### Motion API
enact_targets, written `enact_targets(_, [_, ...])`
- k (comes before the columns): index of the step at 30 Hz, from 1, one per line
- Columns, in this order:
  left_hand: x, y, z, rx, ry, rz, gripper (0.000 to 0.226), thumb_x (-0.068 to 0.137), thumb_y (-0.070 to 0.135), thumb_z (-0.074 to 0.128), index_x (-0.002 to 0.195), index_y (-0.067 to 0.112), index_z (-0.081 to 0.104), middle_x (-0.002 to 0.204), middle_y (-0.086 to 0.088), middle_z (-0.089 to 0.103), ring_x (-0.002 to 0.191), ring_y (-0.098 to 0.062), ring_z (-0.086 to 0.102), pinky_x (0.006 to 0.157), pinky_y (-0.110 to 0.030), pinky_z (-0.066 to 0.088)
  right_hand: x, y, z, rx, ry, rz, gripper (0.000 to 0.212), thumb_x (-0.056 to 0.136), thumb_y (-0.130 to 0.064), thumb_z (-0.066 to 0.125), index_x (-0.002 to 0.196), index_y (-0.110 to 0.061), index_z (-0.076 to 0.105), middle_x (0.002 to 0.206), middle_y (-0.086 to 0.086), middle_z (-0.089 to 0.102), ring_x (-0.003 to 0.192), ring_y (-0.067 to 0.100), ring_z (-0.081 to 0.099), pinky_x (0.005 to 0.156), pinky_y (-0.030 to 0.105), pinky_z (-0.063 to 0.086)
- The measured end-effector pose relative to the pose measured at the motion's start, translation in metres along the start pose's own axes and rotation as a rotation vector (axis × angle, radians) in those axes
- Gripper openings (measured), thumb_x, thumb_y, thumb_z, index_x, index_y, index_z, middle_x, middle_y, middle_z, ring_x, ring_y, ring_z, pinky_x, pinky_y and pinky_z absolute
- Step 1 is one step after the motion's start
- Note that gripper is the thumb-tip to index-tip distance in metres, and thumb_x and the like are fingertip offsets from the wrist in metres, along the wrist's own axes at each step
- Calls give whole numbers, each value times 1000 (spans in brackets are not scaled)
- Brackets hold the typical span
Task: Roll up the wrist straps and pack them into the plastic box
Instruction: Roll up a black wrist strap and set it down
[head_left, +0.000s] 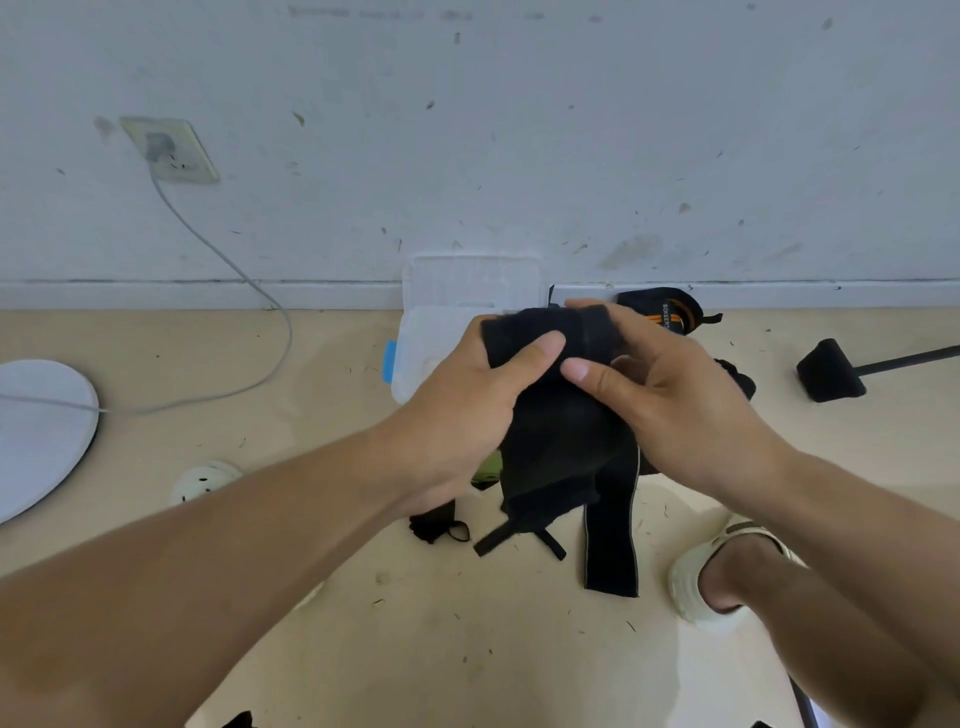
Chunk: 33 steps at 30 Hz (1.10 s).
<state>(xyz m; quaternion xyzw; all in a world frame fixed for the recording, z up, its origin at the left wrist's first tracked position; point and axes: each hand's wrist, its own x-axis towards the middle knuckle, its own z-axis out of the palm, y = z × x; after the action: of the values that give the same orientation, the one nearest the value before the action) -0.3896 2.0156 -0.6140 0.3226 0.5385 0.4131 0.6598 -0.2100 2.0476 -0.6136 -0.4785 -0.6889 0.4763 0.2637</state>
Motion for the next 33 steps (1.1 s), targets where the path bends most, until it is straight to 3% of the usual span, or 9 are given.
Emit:
enact_targets(5, [-2, 0, 1, 73, -34, -15, 47, 97, 57, 58, 137, 33, 56, 125, 6, 73, 114, -17, 72, 99, -48, 59, 2, -6, -6, 67, 20, -25, 28, 96, -17, 69, 118, -33, 64, 109, -5, 74, 84, 14, 77, 70, 28, 62])
enact_targets(8, [-1, 1, 1, 14, -23, -59, 51, 99, 62, 50, 135, 28, 62, 124, 3, 75, 114, -21, 73, 100, -50, 57, 1, -3, -6, 53, 5, -43, 34, 95, -10, 71, 115, -37, 62, 111, -5, 72, 80, 19, 77, 71, 31, 63])
enact_targets(12, [0, 2, 0, -68, 42, -70, 41, 104, 44, 56, 134, 17, 62, 126, -4, 73, 115, -24, 72, 98, -50, 59, 3, -3, -8, 121, -55, 5, 36, 97, -6, 68, 119, -34, 65, 115, -8, 72, 89, 28, 75, 81, 36, 64])
enact_targets(16, [0, 7, -4, -128, 37, -46, 31, 102, 26, 63, 131, 16, 63, 123, -6, 73, 113, -22, 72, 83, -38, 61, 4, -9, -12, 270, -120, 113, 41, 86, -32, 72, 128, -35, 68, 125, -6, 71, 104, 22, 76, 97, 41, 60])
enact_targets(21, [2, 7, -8, -64, 17, 7, 33, 98, 17, 68, 131, 18, 63, 120, -5, 71, 106, -19, 72, 85, -38, 62, 7, -6, -11, 397, -152, 234, 54, 86, -37, 69, 138, -24, 62, 127, 0, 73, 117, 18, 71, 106, 45, 54])
enact_targets(27, [5, -1, -12, 83, -25, 61, 36, 95, 18, 74, 129, 20, 66, 126, -4, 72, 119, -20, 69, 105, -46, 55, 7, -5, -16, 477, -230, 257, 42, 86, -23, 69, 127, -17, 71, 124, 11, 74, 116, 24, 72, 100, 37, 58])
enact_targets(30, [4, -2, -11, 139, -29, 91, 35, 95, 10, 73, 127, 21, 66, 126, -5, 71, 119, -20, 69, 106, -44, 55, 8, -2, -18, 467, -221, 278, 46, 79, -18, 75, 125, -18, 72, 126, 16, 72, 114, 29, 72, 97, 39, 59])
enact_targets(33, [3, -4, -10, 175, -17, 99, 36, 93, 7, 74, 126, 22, 66, 124, -3, 70, 115, -19, 70, 102, -44, 58, 8, 0, -17, 421, -167, 256, 46, 74, -16, 78, 120, -19, 74, 120, 10, 75, 108, 27, 75, 88, 34, 62])
